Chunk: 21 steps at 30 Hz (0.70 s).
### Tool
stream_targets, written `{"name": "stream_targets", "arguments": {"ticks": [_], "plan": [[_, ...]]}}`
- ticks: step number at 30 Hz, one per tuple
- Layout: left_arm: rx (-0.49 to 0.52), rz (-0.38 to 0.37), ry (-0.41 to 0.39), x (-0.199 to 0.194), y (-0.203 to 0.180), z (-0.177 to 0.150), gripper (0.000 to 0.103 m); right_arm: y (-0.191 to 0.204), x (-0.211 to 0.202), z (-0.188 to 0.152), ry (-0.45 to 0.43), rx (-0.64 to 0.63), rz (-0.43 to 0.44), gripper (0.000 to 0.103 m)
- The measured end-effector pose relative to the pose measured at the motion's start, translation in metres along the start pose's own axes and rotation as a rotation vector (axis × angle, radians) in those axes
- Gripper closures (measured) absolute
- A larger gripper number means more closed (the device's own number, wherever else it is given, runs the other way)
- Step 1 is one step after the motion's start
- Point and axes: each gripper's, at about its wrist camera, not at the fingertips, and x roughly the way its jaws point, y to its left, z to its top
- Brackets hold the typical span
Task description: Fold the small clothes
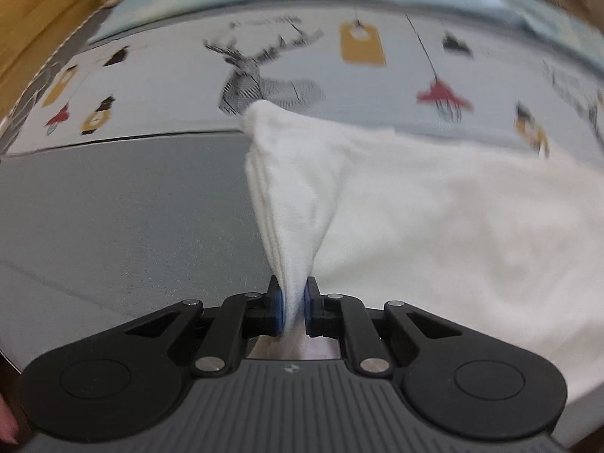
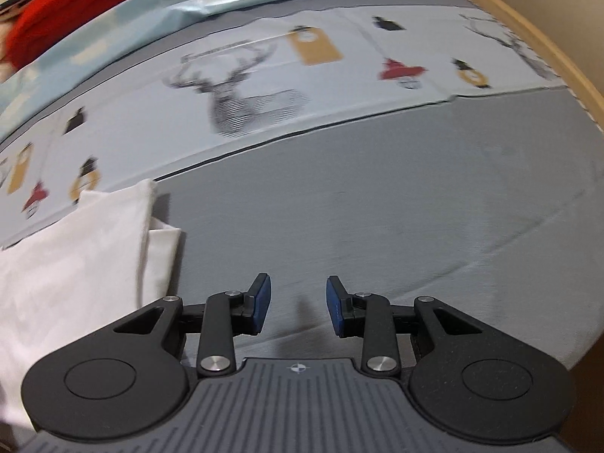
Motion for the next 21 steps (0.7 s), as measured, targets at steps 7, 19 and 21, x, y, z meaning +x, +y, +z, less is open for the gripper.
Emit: {"name": "stream_targets", "arguments": {"ticks": [7, 19, 21], "plan": [[-0.045, -0.263, -0.054, -0.043, -0.045, 0.027, 0.092, 0.005, -0.012, -0.001, -0.021, -0.042, 0.032, 0.069], [0.059, -0.587, -0.071, -0.094, -0.238, 0.026, 0.092, -0.031, -0.015, 0.000, -0.023, 0.007, 0.015, 0.069], [0.069, -0.612, -0.068, -0.095, -0.264, 0.024, 0.092, -0.033, -0.016, 0.000, -0.029, 0.015, 0.025, 0.069]]}}
